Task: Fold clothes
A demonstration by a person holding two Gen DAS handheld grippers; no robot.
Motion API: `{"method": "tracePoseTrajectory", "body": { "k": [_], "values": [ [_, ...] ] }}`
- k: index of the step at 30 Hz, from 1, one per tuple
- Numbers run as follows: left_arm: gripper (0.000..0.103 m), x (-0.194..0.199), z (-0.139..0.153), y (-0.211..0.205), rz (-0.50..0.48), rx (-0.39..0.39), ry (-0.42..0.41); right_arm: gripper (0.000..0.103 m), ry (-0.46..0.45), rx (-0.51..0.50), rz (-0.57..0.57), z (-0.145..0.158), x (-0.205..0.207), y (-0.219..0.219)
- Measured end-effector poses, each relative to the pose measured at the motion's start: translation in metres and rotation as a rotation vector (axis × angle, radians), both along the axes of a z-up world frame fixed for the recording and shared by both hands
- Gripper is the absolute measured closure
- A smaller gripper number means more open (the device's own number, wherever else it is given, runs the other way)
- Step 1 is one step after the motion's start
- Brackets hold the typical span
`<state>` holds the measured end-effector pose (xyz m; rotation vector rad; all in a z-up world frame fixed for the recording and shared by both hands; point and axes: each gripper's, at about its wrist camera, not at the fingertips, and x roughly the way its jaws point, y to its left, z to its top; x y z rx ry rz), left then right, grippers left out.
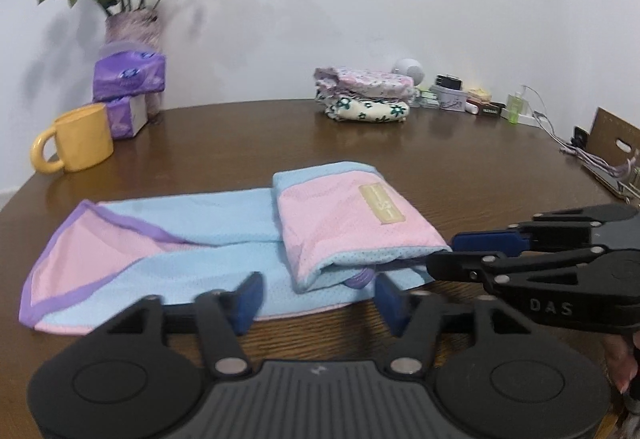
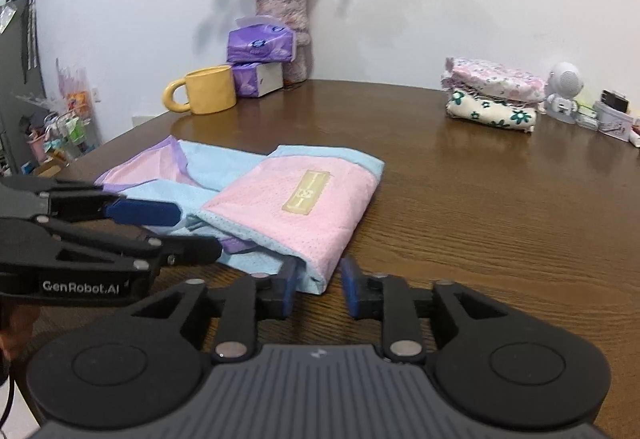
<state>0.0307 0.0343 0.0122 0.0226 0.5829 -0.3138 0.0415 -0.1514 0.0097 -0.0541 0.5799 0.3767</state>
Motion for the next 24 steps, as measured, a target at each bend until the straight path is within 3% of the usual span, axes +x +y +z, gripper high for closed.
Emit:
{"method": "tracePoseTrajectory", "body": {
  "k": [2, 4, 9, 17, 24],
  "values": [
    [0.028, -0.003, -0.002, 0.002, 0.007, -0.021, -0.002, 0.060, -0.002, 0.005, -0.008, 0.000, -0.002, -0.001],
    [0.020, -0.005, -0.003, 0.002, 0.018, -0.015, -0.006, 0.058, -0.002, 0.015, -0.013, 0.000, -0.004, -0.003],
    [0.013, -0.012, -0.005, 0.005, 0.045, -0.020, -0.014, 0.045, 0.022, 0.043, -0.033, -0.006, -0.006, -0.007],
    [0.004, -0.021, -0.008, 0.022, 0.108, -0.116, 0.004, 0.002, -0.005, 0.072, -0.085, -0.006, -0.012, -0.016],
    [0.004, -0.024, -0.008, 0.018, 0.150, -0.068, -0.038, 0.000, -0.072, 0.058, -0.078, -0.002, -0.022, -0.013]
  ]
}}
